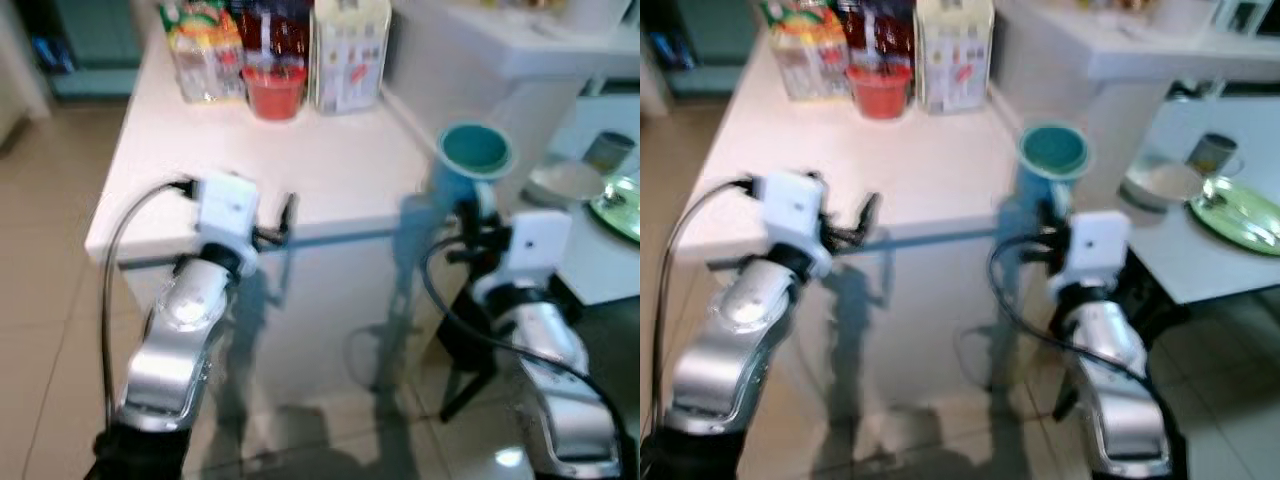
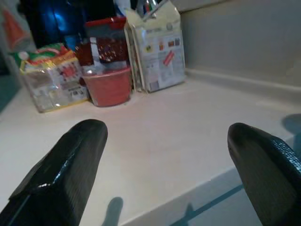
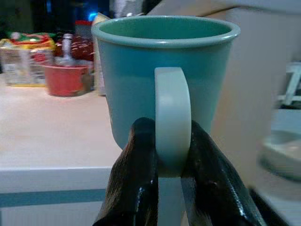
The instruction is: Setting the table
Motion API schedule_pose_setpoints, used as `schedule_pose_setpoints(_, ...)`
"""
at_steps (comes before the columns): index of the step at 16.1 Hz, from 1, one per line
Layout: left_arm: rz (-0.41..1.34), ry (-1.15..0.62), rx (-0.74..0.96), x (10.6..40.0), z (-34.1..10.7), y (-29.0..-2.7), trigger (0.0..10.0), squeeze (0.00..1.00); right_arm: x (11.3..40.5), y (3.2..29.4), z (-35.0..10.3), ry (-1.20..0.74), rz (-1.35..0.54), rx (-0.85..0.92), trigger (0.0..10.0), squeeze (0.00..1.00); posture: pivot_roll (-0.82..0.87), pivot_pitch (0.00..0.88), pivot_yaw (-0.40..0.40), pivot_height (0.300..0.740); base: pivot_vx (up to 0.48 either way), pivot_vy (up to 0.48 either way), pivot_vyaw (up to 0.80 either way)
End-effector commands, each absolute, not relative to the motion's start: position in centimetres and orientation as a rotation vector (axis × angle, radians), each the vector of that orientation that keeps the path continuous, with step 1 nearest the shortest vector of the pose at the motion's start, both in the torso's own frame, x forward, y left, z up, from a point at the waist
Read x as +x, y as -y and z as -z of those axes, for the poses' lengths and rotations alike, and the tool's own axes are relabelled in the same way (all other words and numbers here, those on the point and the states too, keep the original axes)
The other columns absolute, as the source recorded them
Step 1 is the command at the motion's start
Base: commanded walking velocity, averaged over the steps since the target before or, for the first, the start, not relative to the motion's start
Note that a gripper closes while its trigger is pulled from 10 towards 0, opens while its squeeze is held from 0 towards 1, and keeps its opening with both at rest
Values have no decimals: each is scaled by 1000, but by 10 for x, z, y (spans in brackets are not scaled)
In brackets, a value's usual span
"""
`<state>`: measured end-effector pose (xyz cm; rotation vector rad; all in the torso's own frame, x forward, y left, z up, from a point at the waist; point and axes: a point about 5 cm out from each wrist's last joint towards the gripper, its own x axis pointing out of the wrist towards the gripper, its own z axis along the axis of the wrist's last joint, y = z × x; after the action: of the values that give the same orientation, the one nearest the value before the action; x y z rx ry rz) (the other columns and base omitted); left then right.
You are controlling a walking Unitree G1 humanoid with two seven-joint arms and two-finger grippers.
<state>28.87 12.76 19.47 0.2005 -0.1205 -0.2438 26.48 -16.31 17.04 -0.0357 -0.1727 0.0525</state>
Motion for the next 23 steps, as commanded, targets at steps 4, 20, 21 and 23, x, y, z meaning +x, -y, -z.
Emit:
schedule_pose_setpoints(4, 211, 129, 219, 291, -197, -134, 10000, 0, 267, 161, -176, 196, -40, -35, 10000, 0, -4, 0, -28, 740, 0, -458, 600)
schedule_pose_setpoints(20, 225, 130, 225, 294, -195, -125, 10000, 0, 266, 180, -171, 156, 94, -50, 10000, 0, -27, 0, -18, 740, 0, -453, 441)
schedule_pose_setpoints(21, 226, 130, 225, 294, -195, -125, 10000, 0, 266, 181, -171, 156, 101, -37, 10000, 0, -28, 0, -18, 740, 0, -450, 0)
schedule_pose_setpoints(23, 228, 131, 225, 294, -194, -125, 10000, 0, 266, 182, -171, 157, 101, -42, 10000, 0, -31, 0, -18, 740, 0, -452, 0)
